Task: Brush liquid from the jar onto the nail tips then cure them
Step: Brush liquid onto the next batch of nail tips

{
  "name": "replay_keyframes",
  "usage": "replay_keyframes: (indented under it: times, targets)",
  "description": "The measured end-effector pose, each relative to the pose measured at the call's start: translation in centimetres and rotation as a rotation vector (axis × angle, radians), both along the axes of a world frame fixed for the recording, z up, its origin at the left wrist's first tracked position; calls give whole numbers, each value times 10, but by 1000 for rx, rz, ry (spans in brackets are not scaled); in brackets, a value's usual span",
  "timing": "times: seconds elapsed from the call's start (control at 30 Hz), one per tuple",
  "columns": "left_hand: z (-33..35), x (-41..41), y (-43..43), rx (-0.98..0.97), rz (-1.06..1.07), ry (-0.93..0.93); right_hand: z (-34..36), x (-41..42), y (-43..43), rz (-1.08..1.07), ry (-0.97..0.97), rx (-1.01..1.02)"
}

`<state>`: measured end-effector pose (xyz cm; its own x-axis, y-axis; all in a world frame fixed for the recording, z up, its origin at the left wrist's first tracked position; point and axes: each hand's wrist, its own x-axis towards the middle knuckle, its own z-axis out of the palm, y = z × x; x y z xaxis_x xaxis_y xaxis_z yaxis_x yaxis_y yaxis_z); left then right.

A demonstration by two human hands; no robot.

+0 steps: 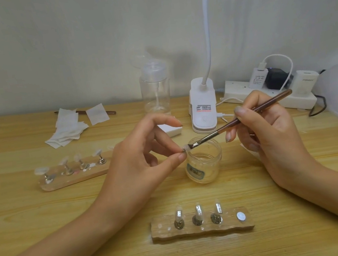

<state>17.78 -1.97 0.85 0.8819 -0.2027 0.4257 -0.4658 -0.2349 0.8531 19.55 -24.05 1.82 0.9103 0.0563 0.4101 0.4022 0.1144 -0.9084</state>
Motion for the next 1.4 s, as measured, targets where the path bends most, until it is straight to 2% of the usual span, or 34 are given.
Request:
replay_keyframes:
  times: [0.17,0.4,0.63,0.83,1.03,1.13,1.23,1.4]
  targets:
    - [1,0,-1,-10,-1,0,1,1,-1,-59,6,27]
    - [0,1,0,-45,-23,56,1,-2,1,59,-52,0]
    - [0,1,0,-39,-27,58,-1,0,-2,-50,-37,26]
    - [0,1,0,-34,-28,58,0,-1,0,47,-63,-8]
    - [0,0,0,-28,-23,49,-1,1,-1,-55,-4,5]
    - [0,0,0,-17,-23,44,0,1,-1,3,-30,54]
    - [0,0,0,-7,-15,32,1,0,1,53,-42,11]
    - [0,0,0,-16,-17,33,-2,2,-1,-40,2,-2]
